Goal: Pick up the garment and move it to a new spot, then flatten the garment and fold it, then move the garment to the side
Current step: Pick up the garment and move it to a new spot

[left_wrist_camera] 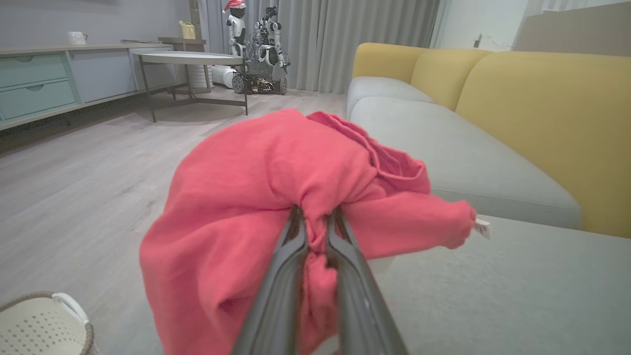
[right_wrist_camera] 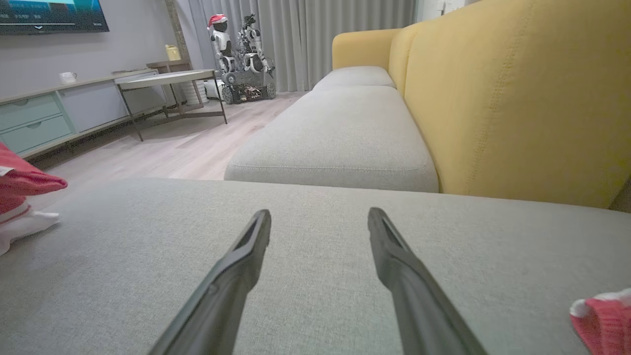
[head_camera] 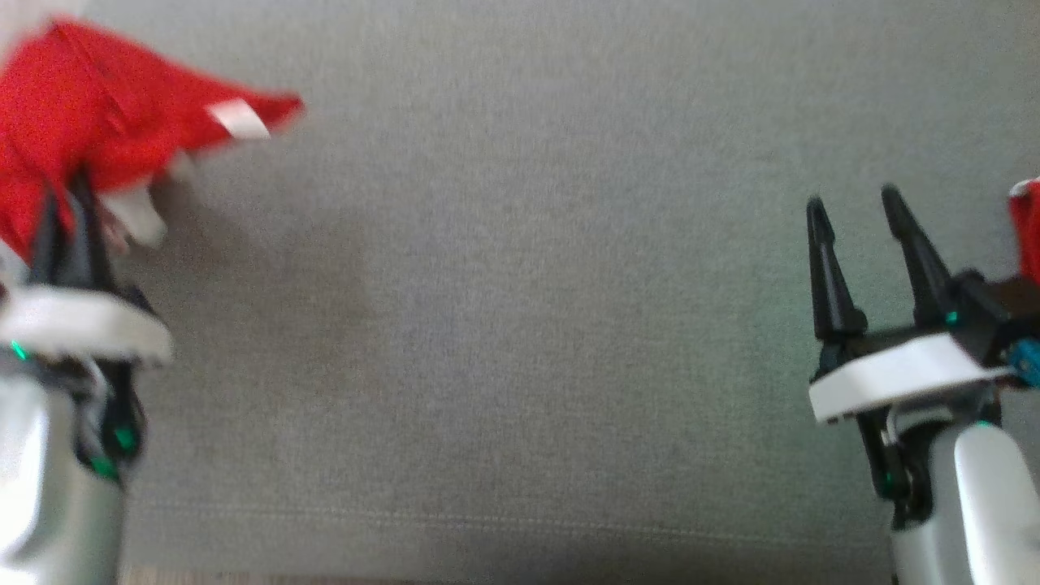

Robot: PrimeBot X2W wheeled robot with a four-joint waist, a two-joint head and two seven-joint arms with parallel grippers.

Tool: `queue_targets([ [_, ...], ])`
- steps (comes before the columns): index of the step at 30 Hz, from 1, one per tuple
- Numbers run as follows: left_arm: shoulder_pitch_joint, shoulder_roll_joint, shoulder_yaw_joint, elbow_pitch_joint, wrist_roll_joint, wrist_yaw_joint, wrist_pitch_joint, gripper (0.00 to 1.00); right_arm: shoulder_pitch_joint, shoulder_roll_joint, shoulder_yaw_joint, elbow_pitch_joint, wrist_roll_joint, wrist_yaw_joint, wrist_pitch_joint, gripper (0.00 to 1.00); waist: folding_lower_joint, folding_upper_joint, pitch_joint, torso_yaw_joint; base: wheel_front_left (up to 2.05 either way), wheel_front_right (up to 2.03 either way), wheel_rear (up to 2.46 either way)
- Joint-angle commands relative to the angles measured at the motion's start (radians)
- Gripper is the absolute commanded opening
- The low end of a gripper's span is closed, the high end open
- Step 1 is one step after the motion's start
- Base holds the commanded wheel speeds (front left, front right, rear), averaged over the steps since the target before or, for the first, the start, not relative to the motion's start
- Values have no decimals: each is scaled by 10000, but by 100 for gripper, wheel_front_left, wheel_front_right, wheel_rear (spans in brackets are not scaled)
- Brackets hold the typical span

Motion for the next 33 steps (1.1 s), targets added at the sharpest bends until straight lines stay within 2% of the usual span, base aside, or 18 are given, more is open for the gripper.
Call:
queue_targets([
  [1, 47, 338, 404, -771, 39, 145, -61, 0, 45, -22, 165, -278, 110, -7, -106, 100, 0, 0, -616, -45, 0, 0, 0],
  [5, 1616, 156, 219, -2500, 218, 716, 396, 0, 543, -22, 224, -84, 386, -7, -166, 100, 0, 0, -1285, -125, 0, 0, 0],
  [9, 2786, 114, -76, -3889, 404, 1098, 1060, 0, 1001, -22, 214, -31, 585, -7, -177, 100, 0, 0, -1683, -160, 0, 0, 0],
  [16, 3615, 34, -516, -5247, 478, 1317, 1748, 0, 1333, -22, 257, -135, 767, -7, -125, 100, 0, 0, -2010, -544, 0, 0, 0],
  [25, 2837, -597, -1741, -4871, 440, 612, 1622, 0, 1267, -22, 506, -274, 918, -7, -17, 100, 0, 0, -1885, -1666, 0, 0, 0],
  [33, 903, -1765, -3004, -2831, 463, -348, 1065, 0, 944, -22, 688, -344, 1101, -7, -86, 100, 0, 0, -1172, -3014, 0, 0, 0],
])
